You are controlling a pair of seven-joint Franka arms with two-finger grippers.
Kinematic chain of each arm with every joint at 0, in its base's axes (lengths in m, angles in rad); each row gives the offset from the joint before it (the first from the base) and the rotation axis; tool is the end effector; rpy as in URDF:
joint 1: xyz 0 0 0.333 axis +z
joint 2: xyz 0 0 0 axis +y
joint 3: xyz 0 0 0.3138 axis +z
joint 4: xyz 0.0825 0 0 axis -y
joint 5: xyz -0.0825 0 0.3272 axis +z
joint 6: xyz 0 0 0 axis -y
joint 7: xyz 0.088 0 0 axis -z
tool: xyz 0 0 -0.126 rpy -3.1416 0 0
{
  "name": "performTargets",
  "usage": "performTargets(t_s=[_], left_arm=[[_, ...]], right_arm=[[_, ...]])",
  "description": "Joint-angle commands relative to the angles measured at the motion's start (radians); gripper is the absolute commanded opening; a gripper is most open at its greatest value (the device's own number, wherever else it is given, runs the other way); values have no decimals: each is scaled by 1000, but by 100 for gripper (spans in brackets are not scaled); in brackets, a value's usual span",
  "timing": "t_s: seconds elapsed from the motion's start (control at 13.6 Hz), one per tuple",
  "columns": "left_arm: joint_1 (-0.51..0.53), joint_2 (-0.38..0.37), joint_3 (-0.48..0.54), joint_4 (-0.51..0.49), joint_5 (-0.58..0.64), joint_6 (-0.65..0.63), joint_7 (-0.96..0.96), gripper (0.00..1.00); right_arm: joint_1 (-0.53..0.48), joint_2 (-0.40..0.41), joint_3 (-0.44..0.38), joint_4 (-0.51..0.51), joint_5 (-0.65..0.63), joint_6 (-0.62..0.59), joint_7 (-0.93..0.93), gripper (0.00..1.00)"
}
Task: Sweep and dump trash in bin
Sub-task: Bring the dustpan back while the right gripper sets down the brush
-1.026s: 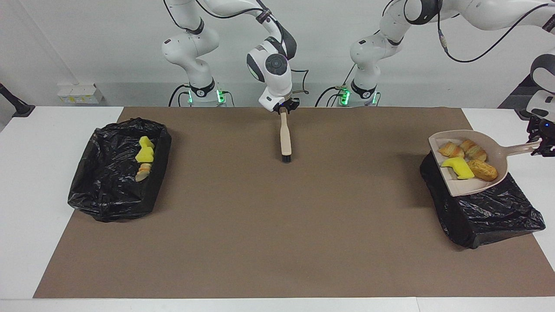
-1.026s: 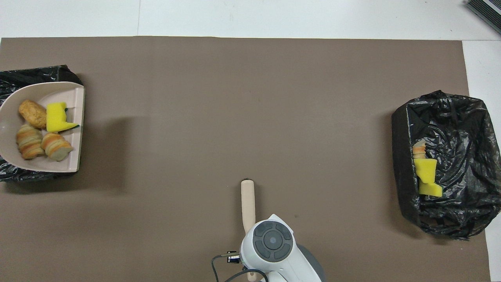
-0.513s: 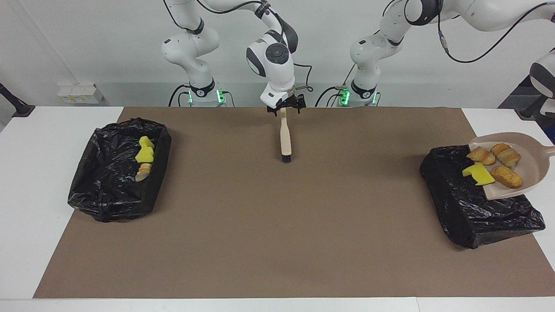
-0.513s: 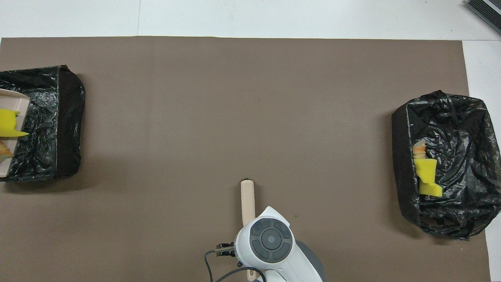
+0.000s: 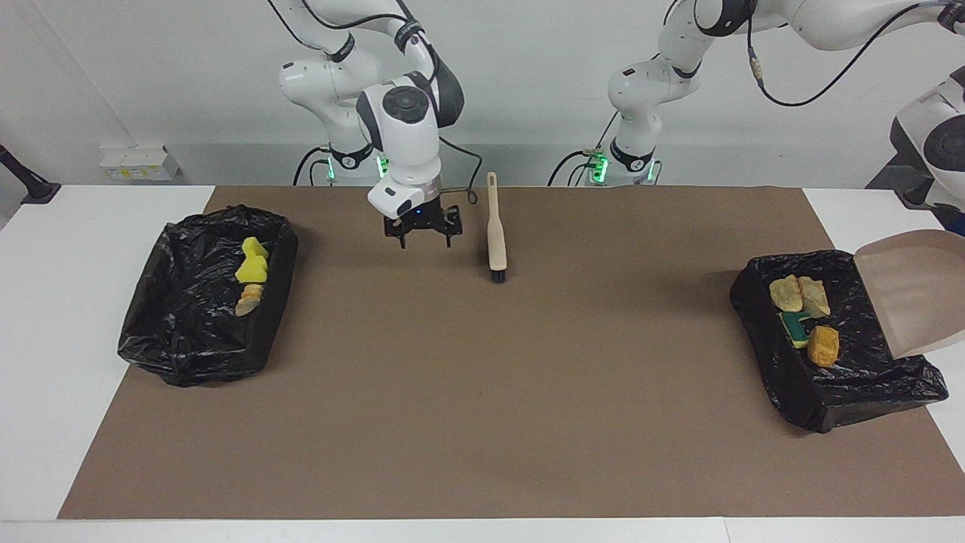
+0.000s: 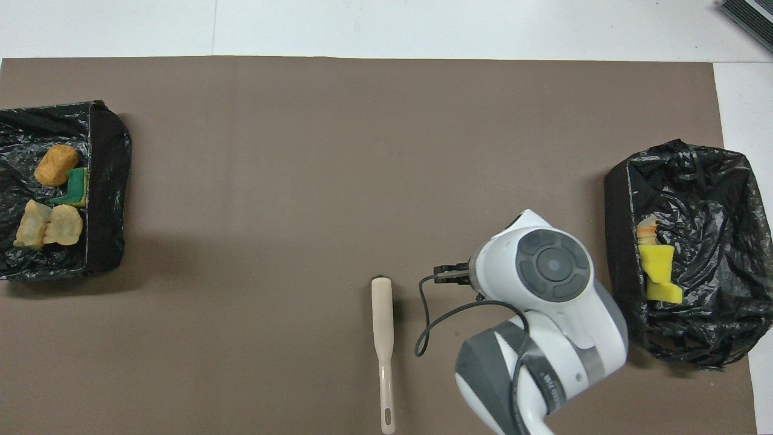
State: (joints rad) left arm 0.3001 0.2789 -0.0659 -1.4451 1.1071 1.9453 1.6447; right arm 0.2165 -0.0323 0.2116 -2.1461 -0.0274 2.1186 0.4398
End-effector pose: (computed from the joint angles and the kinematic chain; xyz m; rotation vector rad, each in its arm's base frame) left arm 0.5859 0.2244 0.5854 -1.4353 1.6764 0.8913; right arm 0.4406 0.1998 0.4250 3.1158 0.0038 0.0255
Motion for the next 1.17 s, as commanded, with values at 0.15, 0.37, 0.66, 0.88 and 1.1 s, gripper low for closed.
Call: performTargets(t_s=[0.15, 0.37, 0.66, 0.88, 1.1], left_arm=[[-108, -99, 3, -52, -4, -144, -31, 0], [-193, -102, 3, -46, -200, -278, -72, 0], [-271, -124, 0, -73, -473, -359, -214, 0], [-356, -139, -2, -136, -579, -407, -394, 0], [-433, -138, -2, -185, -732, -436, -711, 0]], right_arm=[[-123, -35, 14, 138, -115, -155, -30, 100], [-199, -47, 15, 273, -112, -333, -143, 100], [-267, -101, 8, 380, -98, -495, -217, 100], [-270, -129, -40, 388, -89, -525, -220, 100], [-270, -133, -110, 381, 33, -540, -249, 100]])
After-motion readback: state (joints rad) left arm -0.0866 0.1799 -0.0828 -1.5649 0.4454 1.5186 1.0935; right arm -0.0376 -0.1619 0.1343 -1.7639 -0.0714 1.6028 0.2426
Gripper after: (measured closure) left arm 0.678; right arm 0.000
